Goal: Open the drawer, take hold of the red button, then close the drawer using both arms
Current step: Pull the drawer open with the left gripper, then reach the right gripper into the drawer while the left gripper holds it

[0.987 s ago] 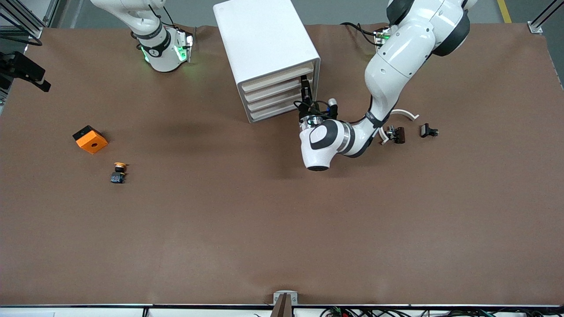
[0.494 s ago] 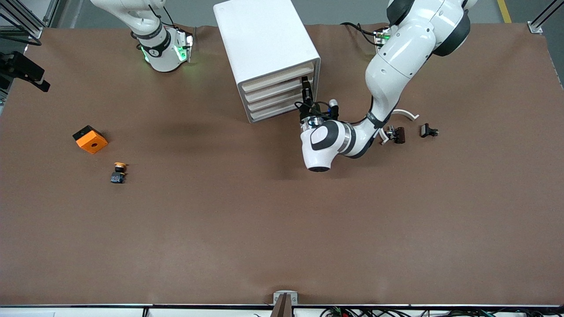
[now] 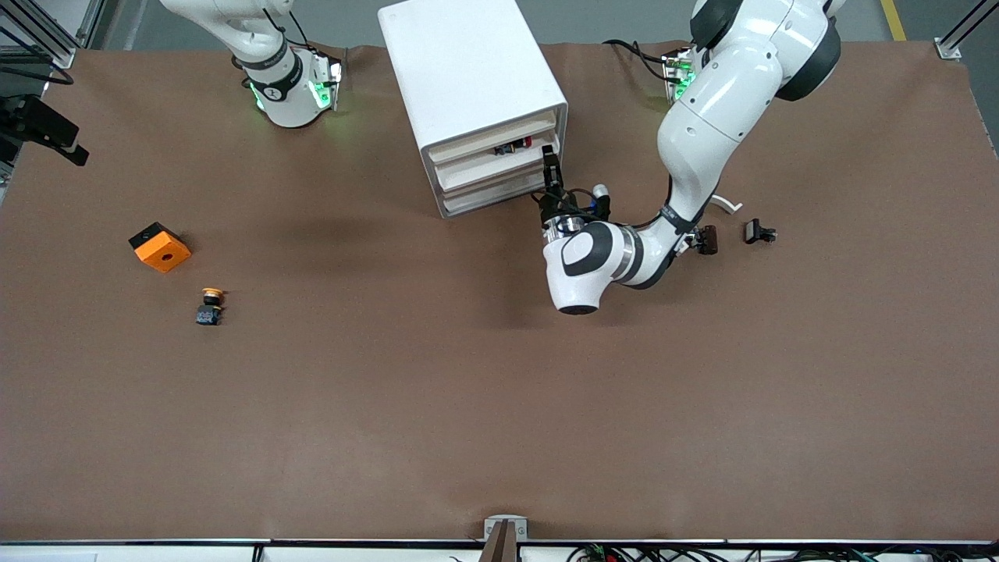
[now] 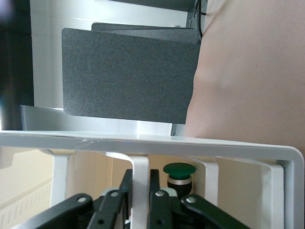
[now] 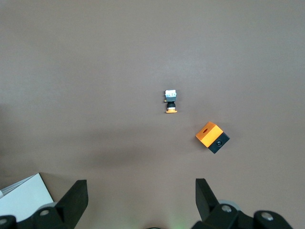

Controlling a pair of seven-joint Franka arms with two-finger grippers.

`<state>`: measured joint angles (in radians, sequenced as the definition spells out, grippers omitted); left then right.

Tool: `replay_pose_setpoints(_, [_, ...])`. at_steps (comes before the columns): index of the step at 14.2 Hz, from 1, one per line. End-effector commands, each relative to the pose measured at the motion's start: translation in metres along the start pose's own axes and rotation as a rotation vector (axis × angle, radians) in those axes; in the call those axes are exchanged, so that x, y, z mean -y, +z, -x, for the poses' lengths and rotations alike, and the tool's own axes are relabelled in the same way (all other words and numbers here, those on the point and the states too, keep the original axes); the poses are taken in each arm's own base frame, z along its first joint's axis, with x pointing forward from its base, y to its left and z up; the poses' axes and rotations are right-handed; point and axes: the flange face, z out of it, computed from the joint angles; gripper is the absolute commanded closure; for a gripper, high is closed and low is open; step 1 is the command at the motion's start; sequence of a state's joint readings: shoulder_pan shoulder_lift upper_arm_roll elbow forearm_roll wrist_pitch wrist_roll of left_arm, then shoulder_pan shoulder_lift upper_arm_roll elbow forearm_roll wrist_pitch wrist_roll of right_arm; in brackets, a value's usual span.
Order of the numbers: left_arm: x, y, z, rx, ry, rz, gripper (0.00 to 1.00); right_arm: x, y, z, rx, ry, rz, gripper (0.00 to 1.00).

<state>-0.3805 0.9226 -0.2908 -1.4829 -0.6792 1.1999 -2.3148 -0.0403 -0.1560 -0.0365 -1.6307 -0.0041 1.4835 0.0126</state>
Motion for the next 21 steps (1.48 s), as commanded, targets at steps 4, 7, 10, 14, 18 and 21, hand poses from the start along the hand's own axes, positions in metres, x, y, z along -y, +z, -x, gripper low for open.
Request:
replay_pose_setpoints(4, [-0.003,-0.014,-0.012,0.002,-0.014,0.026,0.84,0.003,0.017,-0.024,0.036,-0.002,0.006,0.00])
replay_pose_setpoints(7, [0.000,-0.032,-0.019,0.029,-0.007,0.045,0.84,0.001,0.028,-0.032,0.053,-0.004,0.011,0.00])
replay_pose_setpoints(10, [0.001,-0.045,-0.026,0.046,-0.006,0.061,0.84,0.001,0.042,-0.043,0.065,-0.022,0.026,0.00])
replay_pose_setpoints(14, [0.004,-0.067,-0.040,0.063,-0.011,0.101,0.84,0.001,0.063,-0.059,0.090,-0.021,0.032,0.00])
replay_pose_setpoints(18, [0.009,-0.082,-0.045,0.076,-0.005,0.136,0.84,-0.006,0.096,-0.077,0.133,-0.009,0.038,0.00])
replay_pose_setpoints(21, [0.015,-0.098,-0.053,0.104,0.010,0.153,0.84,-0.008,0.112,-0.091,0.121,-0.004,0.039,0.00])
